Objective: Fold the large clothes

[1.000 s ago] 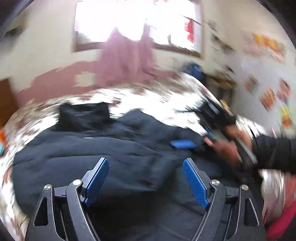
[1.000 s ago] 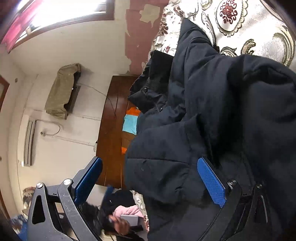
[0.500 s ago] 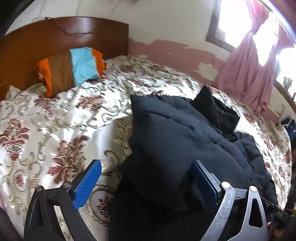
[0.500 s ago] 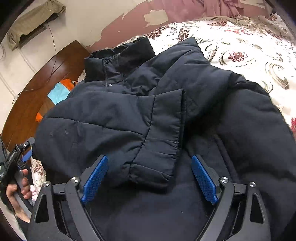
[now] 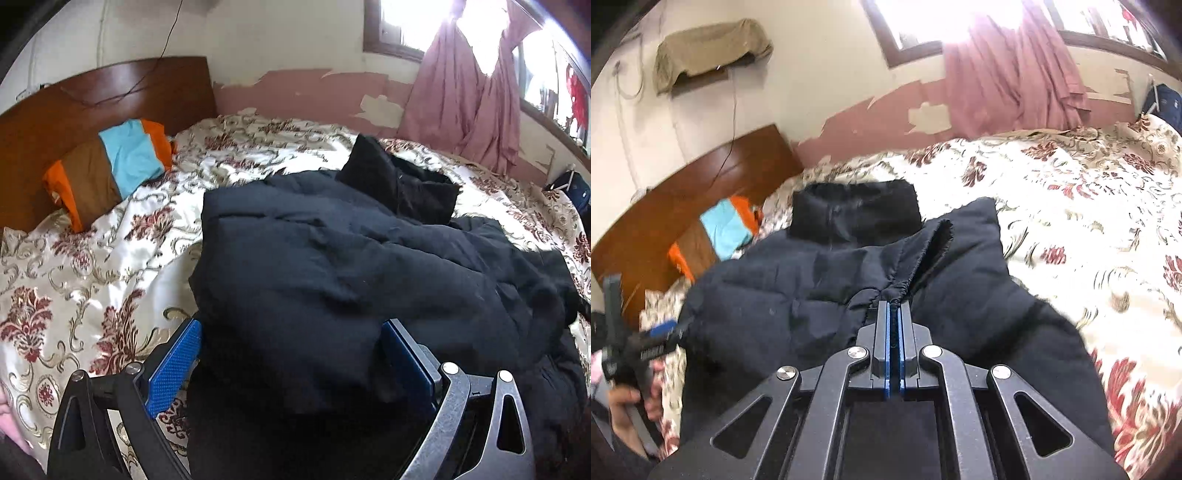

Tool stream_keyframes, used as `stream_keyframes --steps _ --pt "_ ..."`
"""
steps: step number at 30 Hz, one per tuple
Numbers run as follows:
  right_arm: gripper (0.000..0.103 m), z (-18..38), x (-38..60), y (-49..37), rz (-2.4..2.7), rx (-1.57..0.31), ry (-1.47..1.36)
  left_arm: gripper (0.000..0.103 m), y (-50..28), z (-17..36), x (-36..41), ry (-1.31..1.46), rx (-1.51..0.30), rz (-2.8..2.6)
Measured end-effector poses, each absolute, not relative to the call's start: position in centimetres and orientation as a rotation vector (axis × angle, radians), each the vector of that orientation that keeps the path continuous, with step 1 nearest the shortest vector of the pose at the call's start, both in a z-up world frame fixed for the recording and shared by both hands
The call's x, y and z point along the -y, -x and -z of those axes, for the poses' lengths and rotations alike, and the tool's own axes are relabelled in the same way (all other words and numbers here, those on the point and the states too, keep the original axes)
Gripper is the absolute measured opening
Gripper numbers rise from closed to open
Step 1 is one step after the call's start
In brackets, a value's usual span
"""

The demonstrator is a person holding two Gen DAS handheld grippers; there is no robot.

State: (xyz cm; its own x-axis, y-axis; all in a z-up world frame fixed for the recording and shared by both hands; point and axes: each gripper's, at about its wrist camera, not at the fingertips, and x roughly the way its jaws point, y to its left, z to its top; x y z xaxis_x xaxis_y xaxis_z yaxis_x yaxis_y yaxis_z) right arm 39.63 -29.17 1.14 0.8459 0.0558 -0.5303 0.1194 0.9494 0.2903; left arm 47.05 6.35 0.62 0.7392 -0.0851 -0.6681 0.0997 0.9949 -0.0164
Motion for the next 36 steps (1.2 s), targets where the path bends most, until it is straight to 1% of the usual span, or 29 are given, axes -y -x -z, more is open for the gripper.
stream_keyframes --steps 4,6,8,9,12,14,16,17,18,22,25,27,30,36 --pt "0.003 -0.2 30.2 -41.6 0.077 -0.587 -0.31 0.097 -46.5 -1.4 -5.2 -0.031 -0.689 0.134" --pt "0.003 2.1 30.2 -43.1 0.098 -0.65 -0.28 0.097 -46.6 -1.3 -4.5 -0.051 -0.683 0.137" --pt "0.004 4.6 29.7 -45.1 0.096 -0.713 -0.258 0.097 -47.1 -0.6 -3.8 -0.084 -0.71 0.124" --pt "0.007 5.5 29.7 -45.7 0.109 -0.742 -0.273 0.097 -47.4 -0.3 -3.5 -0.103 -0.732 0.11" --pt "0.01 5.3 30.3 -45.2 0.099 -0.725 -0.323 0.097 -47.8 0.7 -1.8 -0.209 -0.764 0.053" --pt "0.02 3.9 29.9 -44.5 0.099 -0.67 -0.299 0.097 -47.6 0.4 -1.3 -0.235 -0.748 0.058" --pt "0.063 2.5 29.3 -44.1 0.076 -0.595 -0.262 0.097 -47.3 -0.3 -1.5 -0.202 -0.722 0.08" --pt "0.069 1.4 28.8 -44.0 0.046 -0.538 -0.242 0.097 -47.2 -0.9 -1.8 -0.161 -0.697 0.095" --pt "0.072 0.7 28.3 -44.2 0.019 -0.507 -0.223 0.097 -47.0 -1.6 -2.2 -0.111 -0.659 0.107" --pt "0.072 0.2 26.5 -47.0 -0.079 -0.543 -0.181 0.097 -46.4 -2.8 -3.1 0.047 -0.544 0.099" --pt "0.072 1.5 25.7 -49.7 -0.125 -0.612 -0.21 0.097 -47.3 -2.1 -3.1 0.074 -0.559 0.084" --pt "0.072 3.0 25.4 -51.0 -0.166 -0.672 -0.238 0.097 -48.3 -0.8 -2.8 0.048 -0.616 0.059" --pt "0.072 5.4 24.1 -51.8 -0.174 -0.746 -0.19 0.097 -49.4 0.9 -1.6 -0.06 -0.684 0.001" --pt "0.072 7.8 22.6 -51.9 -0.146 -0.801 -0.115 0.102 -50.3 2.4 0.7 -0.207 -0.724 -0.062"
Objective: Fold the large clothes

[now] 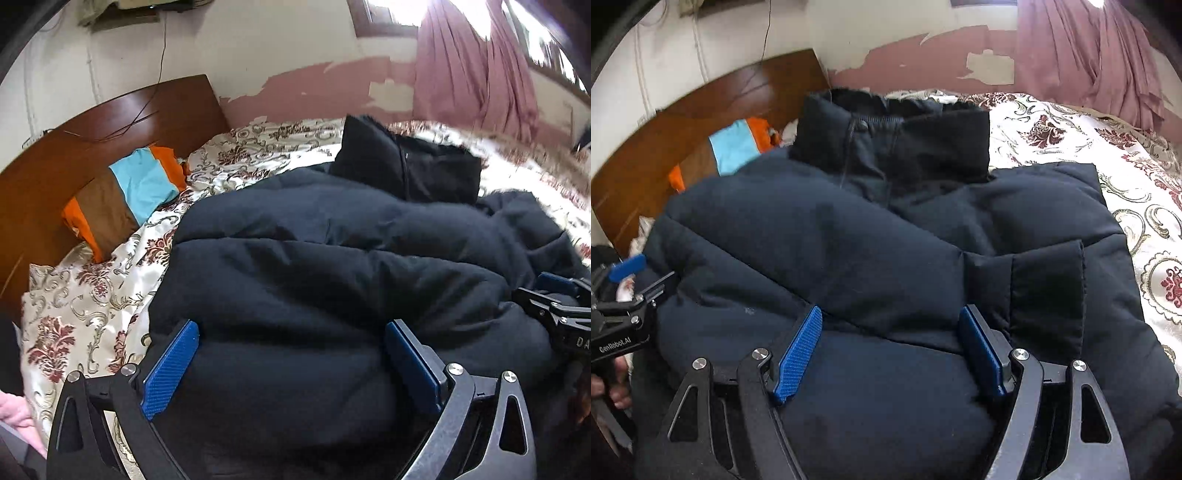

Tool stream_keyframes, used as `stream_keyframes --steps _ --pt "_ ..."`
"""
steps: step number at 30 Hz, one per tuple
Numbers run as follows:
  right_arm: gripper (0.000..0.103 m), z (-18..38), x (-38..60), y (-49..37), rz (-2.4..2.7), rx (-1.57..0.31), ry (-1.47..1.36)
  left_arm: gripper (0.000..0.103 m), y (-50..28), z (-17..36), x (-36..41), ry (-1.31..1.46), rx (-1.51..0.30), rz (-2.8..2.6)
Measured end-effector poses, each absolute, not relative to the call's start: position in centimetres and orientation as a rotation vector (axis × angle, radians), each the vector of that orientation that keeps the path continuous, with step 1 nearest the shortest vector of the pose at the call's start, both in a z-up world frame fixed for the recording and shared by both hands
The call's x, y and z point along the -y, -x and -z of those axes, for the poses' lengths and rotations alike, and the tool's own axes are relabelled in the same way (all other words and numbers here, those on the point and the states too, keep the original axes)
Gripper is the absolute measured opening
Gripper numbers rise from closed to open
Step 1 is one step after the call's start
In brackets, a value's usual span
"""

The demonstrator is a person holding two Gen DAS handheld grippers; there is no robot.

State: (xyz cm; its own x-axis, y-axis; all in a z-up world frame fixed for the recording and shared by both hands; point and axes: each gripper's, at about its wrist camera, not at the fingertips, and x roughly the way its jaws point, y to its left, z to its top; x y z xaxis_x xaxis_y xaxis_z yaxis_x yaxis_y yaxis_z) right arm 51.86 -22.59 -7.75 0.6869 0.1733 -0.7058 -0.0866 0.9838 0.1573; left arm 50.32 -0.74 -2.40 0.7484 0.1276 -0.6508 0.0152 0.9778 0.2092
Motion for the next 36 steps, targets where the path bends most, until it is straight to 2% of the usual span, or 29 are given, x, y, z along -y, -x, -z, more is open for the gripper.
stream_keyframes --steps 30,36 --pt "0.073 9.4 21.2 -51.9 -0.108 -0.848 -0.04 0.103 -52.3 5.5 1.4 -0.294 -0.809 -0.121" --pt "0.073 7.1 23.7 -49.0 -0.152 -0.752 -0.214 0.103 -50.6 4.1 0.9 -0.235 -0.756 -0.118"
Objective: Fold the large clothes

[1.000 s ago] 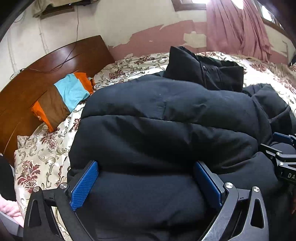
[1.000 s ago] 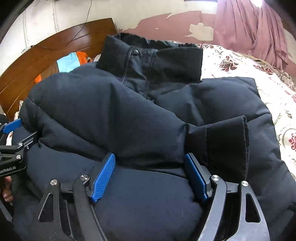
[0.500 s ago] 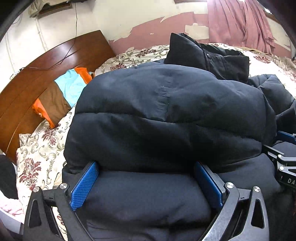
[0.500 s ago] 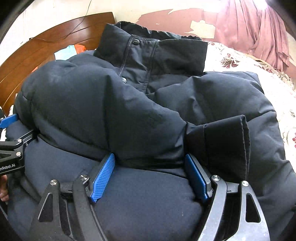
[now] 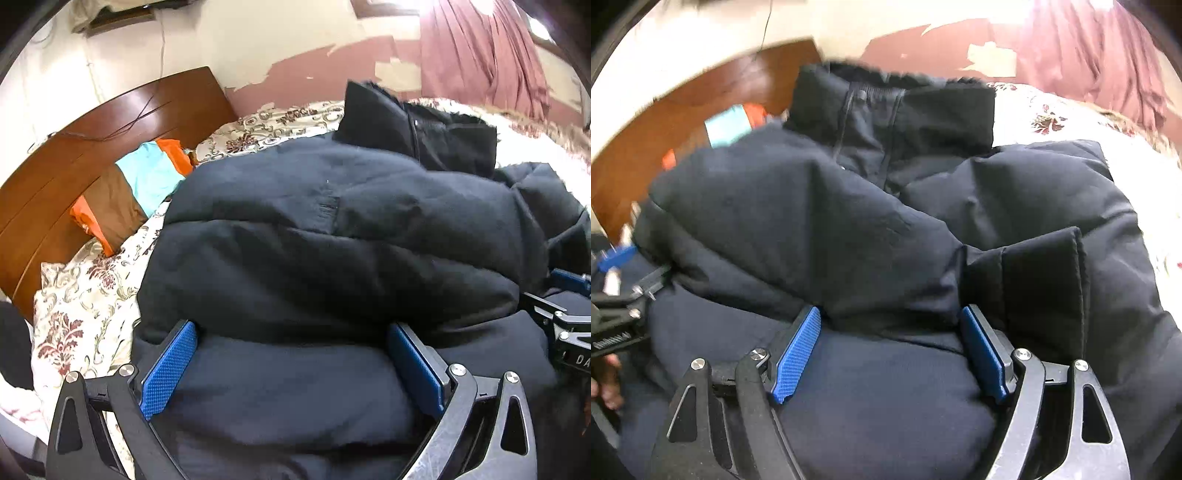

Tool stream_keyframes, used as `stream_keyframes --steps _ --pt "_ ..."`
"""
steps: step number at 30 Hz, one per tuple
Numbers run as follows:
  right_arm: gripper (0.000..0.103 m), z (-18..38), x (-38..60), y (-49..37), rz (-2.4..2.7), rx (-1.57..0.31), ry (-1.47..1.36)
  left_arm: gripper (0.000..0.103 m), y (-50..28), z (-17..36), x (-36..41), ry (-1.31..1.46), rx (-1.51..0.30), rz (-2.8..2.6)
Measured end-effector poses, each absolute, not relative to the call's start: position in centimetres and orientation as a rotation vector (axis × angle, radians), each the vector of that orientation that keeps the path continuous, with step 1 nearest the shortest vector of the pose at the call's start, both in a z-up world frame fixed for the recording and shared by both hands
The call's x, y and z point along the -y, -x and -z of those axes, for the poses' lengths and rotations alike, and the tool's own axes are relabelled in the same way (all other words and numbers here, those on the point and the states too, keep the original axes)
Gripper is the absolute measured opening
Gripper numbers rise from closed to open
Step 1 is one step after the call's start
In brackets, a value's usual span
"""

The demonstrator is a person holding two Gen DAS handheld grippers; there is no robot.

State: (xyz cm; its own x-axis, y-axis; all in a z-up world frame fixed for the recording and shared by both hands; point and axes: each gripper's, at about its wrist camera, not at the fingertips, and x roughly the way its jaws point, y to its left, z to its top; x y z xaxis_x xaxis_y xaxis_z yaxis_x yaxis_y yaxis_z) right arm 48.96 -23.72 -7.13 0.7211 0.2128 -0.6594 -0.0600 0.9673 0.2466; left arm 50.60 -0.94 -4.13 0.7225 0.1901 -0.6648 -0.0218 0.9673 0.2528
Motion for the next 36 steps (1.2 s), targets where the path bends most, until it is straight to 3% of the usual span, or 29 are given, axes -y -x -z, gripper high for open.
stream_keyframes --steps 8,16,21,29,36 --pt "0.085 3.1 27.5 -40.6 -0.156 -0.702 -0.343 0.103 -46.1 0.1 -1.5 0.049 -0.775 -0.044" --pt "0.091 1.1 29.0 -32.0 -0.199 -0.794 -0.3 0.103 -32.9 0.8 -0.9 0.282 -0.767 0.074" --pt "0.091 -0.1 29.2 -26.8 -0.246 -0.862 -0.308 0.103 -28.2 0.0 1.1 0.196 -0.883 0.148" --pt "0.092 -2.3 28.8 -20.1 -0.337 -0.946 -0.28 0.103 -20.7 -3.8 1.6 0.128 -0.898 0.103" --pt "0.093 0.1 29.5 -19.3 -0.367 -1.063 -0.261 0.103 -19.5 -4.6 3.6 -0.093 -0.902 0.229"
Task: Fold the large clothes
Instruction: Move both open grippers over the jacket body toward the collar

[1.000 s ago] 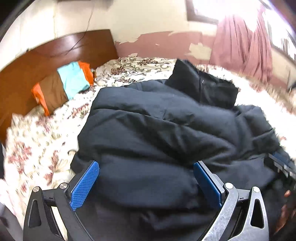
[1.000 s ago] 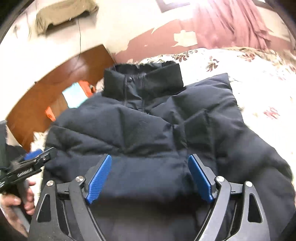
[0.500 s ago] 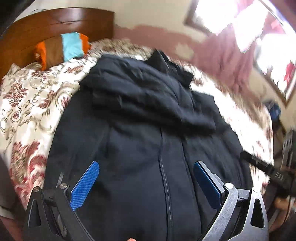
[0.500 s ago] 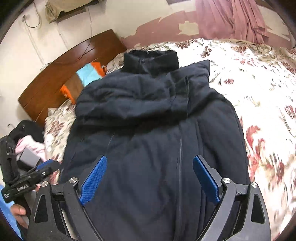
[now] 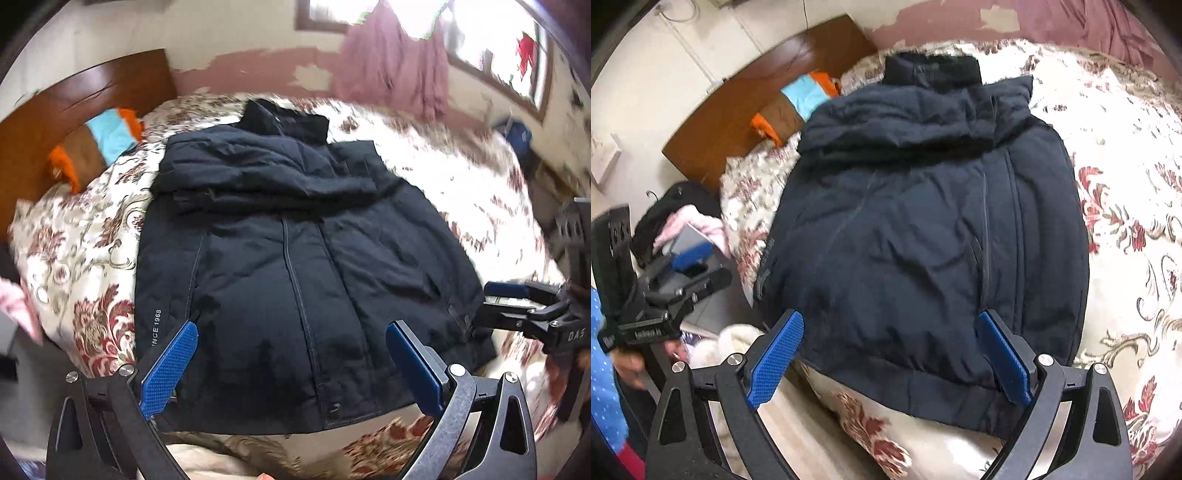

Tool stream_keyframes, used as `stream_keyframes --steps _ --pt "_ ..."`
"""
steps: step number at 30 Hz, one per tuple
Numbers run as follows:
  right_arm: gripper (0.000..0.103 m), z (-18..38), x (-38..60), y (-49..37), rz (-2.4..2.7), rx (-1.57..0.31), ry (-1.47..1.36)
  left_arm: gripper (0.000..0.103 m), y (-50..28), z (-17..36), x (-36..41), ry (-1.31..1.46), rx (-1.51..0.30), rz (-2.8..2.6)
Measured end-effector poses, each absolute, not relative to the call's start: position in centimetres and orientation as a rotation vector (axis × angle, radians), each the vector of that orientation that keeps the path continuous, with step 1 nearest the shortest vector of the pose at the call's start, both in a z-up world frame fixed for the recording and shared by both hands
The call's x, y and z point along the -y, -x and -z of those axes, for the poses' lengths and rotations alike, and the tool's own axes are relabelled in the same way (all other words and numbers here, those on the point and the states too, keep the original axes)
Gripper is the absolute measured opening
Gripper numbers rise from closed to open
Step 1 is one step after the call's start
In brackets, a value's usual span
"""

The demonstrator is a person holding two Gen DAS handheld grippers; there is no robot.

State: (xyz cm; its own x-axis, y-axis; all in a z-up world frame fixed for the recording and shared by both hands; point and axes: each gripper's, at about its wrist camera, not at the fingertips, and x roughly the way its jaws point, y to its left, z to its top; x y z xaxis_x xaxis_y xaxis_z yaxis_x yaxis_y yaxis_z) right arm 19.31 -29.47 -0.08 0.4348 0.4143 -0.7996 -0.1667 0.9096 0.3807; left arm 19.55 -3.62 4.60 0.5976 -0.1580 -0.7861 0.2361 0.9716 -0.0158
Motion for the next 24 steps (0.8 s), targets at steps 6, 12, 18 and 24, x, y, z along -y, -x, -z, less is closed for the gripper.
stream_keyframes --steps 6,12,18,24 --pt "0.093 -0.8 31.4 -23.0 -0.3 -1.033 -0.286 0.103 -25.0 -2.1 3.1 -0.174 -1.122 0.223" --pt "0.093 -1.4 33.0 -29.4 -0.185 -1.028 -0.331 0.103 -31.0 -0.6 1.6 -0.315 -1.175 0.159" --pt "0.093 -0.2 31.6 -37.1 -0.158 -1.19 -0.328 0.103 -37.6 -0.2 0.3 -0.365 -1.267 0.192" --pt "0.093 -3.3 30.5 -44.8 -0.101 -1.177 -0.29 0.103 -44.0 -2.5 -0.7 -0.351 -1.226 0.216"
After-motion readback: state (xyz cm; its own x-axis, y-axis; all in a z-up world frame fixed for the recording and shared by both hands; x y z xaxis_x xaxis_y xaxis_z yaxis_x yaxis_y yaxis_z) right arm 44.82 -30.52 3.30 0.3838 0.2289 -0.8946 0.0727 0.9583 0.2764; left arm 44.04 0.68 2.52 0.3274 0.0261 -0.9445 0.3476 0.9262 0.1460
